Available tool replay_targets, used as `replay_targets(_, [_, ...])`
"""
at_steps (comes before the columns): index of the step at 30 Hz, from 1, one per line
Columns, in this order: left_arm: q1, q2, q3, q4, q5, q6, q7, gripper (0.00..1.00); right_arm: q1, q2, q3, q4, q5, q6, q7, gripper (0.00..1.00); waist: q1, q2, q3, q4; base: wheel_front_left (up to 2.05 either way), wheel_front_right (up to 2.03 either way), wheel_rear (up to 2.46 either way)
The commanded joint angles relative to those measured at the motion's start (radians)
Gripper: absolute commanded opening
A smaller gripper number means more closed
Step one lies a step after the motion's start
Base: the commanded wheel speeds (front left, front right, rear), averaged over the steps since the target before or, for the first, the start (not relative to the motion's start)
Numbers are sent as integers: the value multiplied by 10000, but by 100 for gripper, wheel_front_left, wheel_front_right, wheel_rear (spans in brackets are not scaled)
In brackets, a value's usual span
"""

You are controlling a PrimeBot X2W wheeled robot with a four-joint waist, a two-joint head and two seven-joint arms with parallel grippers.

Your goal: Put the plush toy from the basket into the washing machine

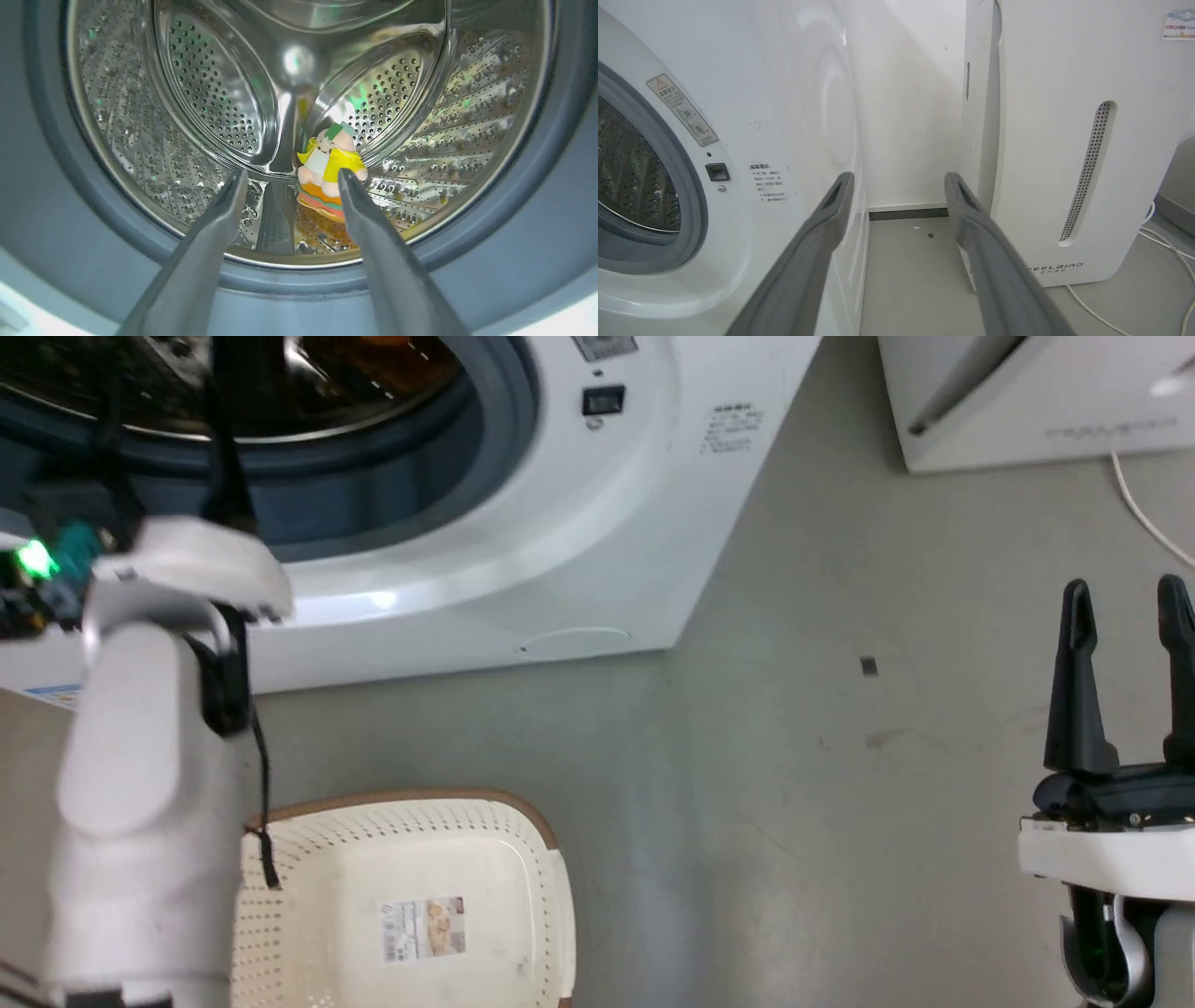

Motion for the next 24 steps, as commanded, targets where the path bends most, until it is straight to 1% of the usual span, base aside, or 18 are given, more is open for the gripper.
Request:
replay_targets(1, [549,-139,12,-446,112,77,-43,100,191,-4,-9,44,-122,-7,-46,100,1,0,-444,342,0,0,0])
replay_targets(5, [1592,-432,-15,-1597,277,161,-43,100,429,-4,-62,93,-272,-7,-46,100,1,0,-882,572,0,0,0])
replay_targets(10, [2946,-801,-16,-2717,410,266,-43,100,760,-4,6,83,-514,-7,-46,100,1,0,-1455,807,0,0,0])
replay_targets(16, [4333,-1152,-144,-3526,548,263,-43,100,1129,-4,21,107,-766,-7,-46,100,1,0,-2070,1059,0,0,0])
replay_targets(24, [6039,-1422,-355,-4264,671,324,-43,100,1725,-4,3,234,-982,-7,-46,100,1,0,-2798,1319,0,0,0])
